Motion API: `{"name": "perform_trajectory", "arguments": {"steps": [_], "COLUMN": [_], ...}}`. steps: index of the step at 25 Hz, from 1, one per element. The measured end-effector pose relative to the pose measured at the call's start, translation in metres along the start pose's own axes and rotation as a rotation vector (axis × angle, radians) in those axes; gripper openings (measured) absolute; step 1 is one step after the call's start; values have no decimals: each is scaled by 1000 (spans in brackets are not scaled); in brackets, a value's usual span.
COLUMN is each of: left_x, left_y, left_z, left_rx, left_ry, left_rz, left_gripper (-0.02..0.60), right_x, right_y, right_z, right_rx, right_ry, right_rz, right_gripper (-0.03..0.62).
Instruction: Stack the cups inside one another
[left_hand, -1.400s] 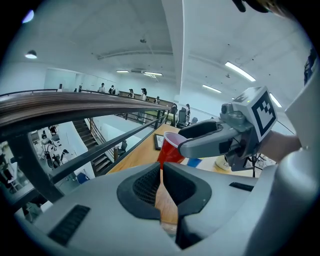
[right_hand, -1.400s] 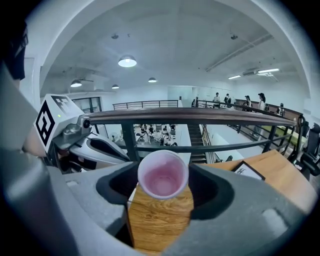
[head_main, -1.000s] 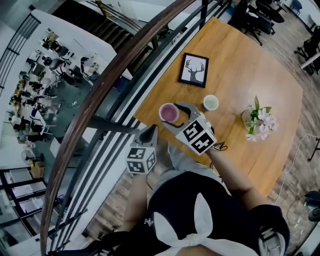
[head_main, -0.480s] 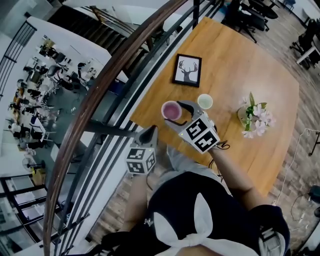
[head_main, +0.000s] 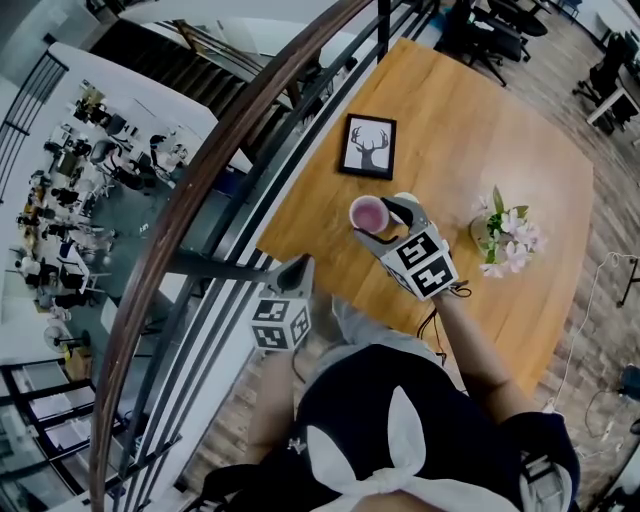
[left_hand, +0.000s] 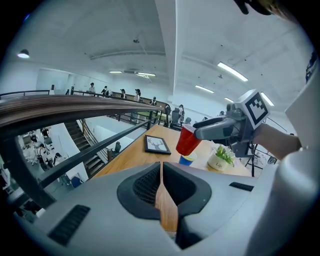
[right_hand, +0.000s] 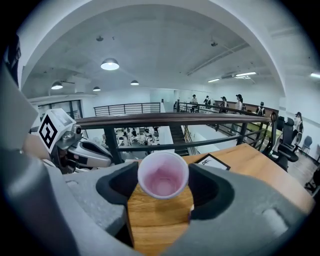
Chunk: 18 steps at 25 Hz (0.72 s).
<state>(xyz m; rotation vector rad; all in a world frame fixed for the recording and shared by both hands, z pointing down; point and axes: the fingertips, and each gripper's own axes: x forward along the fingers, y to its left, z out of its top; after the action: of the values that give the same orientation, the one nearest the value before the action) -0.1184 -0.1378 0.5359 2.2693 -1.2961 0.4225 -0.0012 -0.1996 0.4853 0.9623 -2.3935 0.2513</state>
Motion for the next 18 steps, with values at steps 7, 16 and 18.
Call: {"name": "perform_trajectory", "arguments": {"steps": [7,16,18], "left_x": [4,8,10], "left_y": [-2,-3,-7], "left_z": [4,8,13], "left_rx": [20,34,43], "left_ry": [2,9,3], "left_rz": [-21,-36,-43], "left_gripper": [32,32,32], "right_x": [-10,-22,-25], "right_y": [-33,-67,-72], "right_z": [-19,-39,-43], "right_rx": [5,78,94], "right_ry": [33,49,48], "right_rz": [-92,-168,-178], "right_gripper": [311,311,311]}}
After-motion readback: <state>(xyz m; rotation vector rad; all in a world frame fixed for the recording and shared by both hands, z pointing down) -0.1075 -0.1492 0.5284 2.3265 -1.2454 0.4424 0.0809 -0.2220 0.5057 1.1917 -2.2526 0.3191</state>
